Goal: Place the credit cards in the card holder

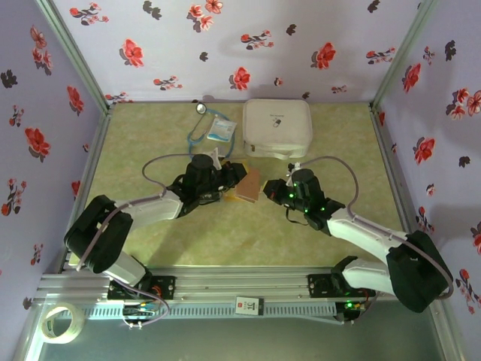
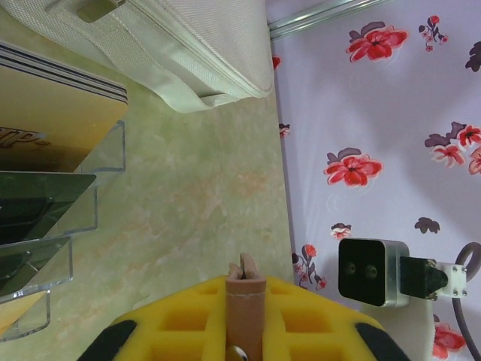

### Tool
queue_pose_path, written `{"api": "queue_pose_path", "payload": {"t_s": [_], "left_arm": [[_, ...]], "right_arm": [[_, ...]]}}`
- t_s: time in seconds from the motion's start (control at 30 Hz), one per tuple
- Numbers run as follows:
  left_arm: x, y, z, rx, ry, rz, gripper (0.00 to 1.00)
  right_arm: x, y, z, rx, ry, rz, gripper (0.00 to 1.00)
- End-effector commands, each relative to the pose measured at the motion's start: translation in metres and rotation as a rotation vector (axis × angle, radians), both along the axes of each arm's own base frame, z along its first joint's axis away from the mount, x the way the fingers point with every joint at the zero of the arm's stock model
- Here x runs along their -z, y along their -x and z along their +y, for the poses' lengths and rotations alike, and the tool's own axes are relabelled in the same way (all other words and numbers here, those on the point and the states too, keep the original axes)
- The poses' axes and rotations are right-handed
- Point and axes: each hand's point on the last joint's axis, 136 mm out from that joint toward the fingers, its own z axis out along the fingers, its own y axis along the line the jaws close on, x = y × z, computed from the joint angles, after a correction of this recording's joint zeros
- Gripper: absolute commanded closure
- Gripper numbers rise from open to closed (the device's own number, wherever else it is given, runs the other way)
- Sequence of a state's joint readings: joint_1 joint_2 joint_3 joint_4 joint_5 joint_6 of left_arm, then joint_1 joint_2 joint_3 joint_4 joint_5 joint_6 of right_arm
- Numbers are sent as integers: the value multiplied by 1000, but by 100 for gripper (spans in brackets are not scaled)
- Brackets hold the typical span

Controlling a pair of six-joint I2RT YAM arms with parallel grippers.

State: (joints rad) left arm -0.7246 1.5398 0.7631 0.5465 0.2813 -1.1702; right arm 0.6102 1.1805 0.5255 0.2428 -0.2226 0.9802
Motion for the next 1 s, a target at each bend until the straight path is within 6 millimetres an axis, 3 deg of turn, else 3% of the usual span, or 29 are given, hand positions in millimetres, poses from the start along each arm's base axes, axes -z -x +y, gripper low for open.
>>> {"api": "queue_pose_path", "payload": {"t_s": [0.0, 0.1, 0.23, 0.5, 0.97], "left_arm": [[-7, 3, -8, 29, 30, -30, 74], [0, 6, -6, 33, 15, -29, 54], [14, 9, -2, 31, 9, -16, 43], [35, 17, 5, 23, 37, -3, 35], [59, 33, 19, 15, 59, -3, 28]], "right_arm": [[-26, 2, 7, -46, -75, -62, 100], [-37, 8, 8, -71, -96, -70, 100], [-49, 14, 8, -88, -107, -78, 100], [-61, 20, 9, -108, -130, -82, 100], [-42, 22, 11, -108, -160, -43, 100]]}}
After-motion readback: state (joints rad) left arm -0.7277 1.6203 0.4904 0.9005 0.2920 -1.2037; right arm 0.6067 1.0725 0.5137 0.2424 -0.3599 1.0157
